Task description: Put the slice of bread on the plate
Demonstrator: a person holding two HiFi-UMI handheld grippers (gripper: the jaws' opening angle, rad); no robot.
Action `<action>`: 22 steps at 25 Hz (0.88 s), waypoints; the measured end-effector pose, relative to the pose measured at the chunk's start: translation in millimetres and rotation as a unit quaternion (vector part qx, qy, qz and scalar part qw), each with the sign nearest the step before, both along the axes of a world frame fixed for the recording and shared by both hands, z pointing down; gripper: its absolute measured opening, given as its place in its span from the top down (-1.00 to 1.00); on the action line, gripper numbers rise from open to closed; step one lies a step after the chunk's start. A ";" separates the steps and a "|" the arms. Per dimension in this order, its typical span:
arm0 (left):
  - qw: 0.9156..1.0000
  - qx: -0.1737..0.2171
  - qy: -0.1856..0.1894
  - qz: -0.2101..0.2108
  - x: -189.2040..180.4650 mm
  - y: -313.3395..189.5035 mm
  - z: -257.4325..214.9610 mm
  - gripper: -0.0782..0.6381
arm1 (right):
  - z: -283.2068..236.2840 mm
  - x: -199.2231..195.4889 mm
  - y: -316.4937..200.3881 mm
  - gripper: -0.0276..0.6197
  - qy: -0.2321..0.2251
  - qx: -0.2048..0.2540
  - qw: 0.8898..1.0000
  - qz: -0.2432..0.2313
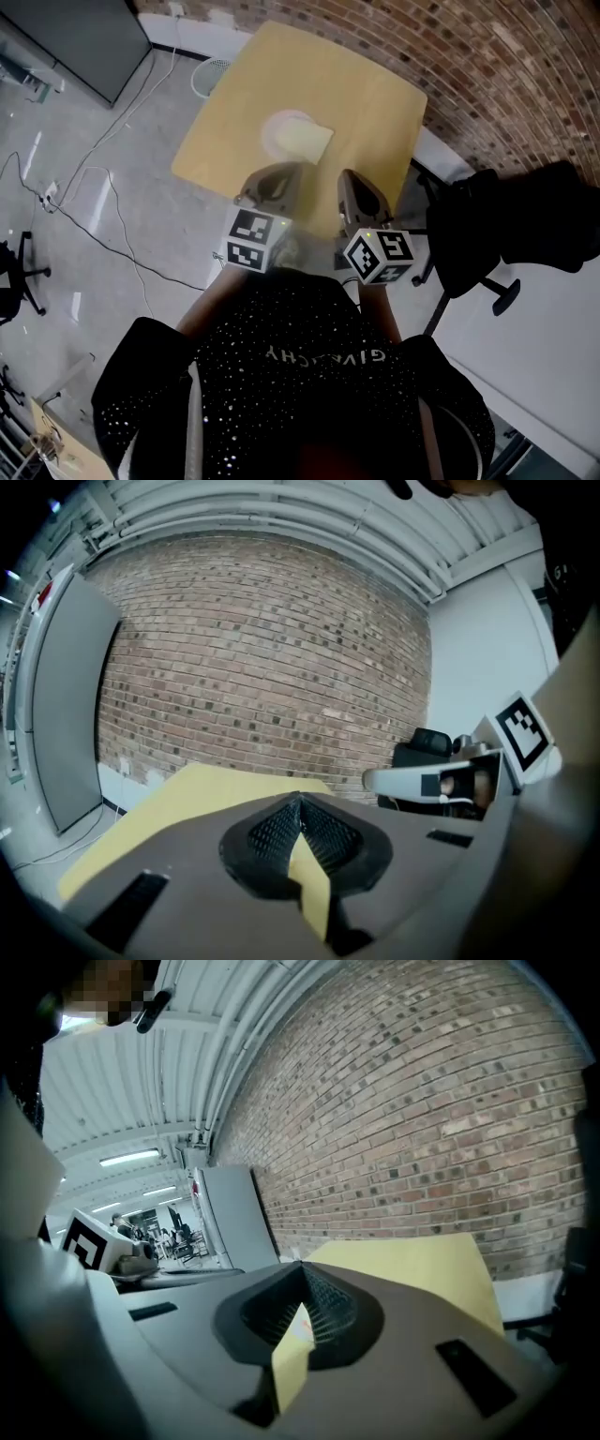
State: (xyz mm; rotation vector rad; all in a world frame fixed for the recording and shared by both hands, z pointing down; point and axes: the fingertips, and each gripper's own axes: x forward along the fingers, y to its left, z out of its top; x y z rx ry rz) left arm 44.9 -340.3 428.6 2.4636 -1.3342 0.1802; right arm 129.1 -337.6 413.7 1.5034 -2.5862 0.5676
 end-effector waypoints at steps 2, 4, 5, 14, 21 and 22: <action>1.000 0.002 -0.004 0.008 4.7 3.8 -1.4 0.76 | 5.0 5.0 3.0 0.88 0.012 -0.003 1.000 0.007; 1.000 0.000 -0.007 0.012 7.0 5.8 -0.5 0.76 | 5.7 6.2 3.1 0.88 0.026 0.002 1.000 0.008; 1.000 -0.002 -0.008 0.013 7.5 6.6 0.5 0.76 | 5.0 6.1 2.9 0.88 0.028 0.005 1.000 0.008; 1.000 -0.004 -0.012 0.021 8.5 11.2 1.6 0.76 | 4.2 5.2 3.0 0.88 0.016 0.004 1.000 0.006; 1.000 -0.011 -0.010 0.014 4.1 10.3 6.1 0.76 | 8.2 1.1 3.8 0.88 0.013 -0.004 1.000 0.000; 1.000 -0.012 -0.009 0.014 3.6 10.2 6.7 0.76 | 8.8 1.1 3.9 0.88 0.012 -0.006 1.000 0.000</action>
